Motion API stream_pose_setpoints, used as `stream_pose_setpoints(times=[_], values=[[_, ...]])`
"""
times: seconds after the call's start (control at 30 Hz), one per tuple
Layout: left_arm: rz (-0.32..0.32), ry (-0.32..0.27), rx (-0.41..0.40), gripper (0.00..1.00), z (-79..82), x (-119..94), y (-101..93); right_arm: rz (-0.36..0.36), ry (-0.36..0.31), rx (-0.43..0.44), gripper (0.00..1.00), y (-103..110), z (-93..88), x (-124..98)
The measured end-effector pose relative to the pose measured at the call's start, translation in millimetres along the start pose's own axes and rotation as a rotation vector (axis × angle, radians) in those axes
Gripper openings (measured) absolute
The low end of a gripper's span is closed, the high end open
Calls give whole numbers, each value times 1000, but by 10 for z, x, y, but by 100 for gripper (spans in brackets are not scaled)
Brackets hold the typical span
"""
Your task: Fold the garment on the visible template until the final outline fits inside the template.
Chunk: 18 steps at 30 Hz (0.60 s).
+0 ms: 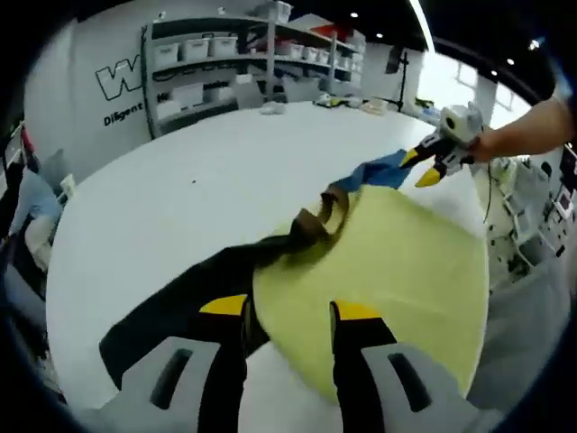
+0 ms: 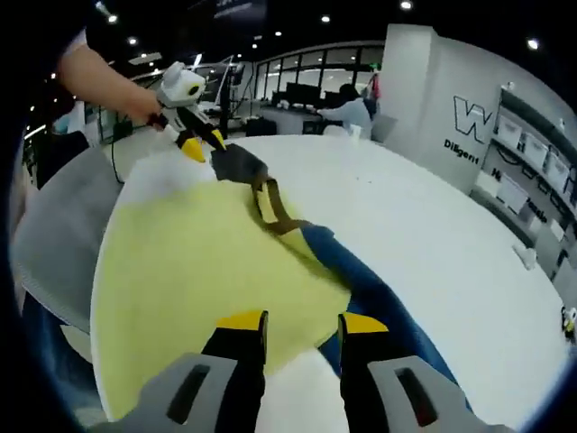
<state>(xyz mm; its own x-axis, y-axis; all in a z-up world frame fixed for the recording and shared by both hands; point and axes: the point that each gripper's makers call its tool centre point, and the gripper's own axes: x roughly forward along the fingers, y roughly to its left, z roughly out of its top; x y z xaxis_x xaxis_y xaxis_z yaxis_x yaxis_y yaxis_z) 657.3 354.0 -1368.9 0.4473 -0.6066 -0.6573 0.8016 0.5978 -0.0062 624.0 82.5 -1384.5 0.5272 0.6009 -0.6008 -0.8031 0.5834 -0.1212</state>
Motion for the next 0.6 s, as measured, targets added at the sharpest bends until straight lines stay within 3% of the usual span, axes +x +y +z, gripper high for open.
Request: stream_pose_setpoints(times=[0.1,0.23,0.4,0.5,0.6], values=[[-30,19,67,33,137,192,166,47,-7,-28,26,-91,147,201],[-75,-9,72,35,320,431,322,117,-5,-8,26,-209,272,467],[-135,-19,48,35,346,639,342,185,1,-2,29,-308,387,695],[-193,28,127,34,320,747,284,251,4,47,26,-305,416,797],[-278,65,96,32,305,837,189,300,46,40,26,-284,348,912]])
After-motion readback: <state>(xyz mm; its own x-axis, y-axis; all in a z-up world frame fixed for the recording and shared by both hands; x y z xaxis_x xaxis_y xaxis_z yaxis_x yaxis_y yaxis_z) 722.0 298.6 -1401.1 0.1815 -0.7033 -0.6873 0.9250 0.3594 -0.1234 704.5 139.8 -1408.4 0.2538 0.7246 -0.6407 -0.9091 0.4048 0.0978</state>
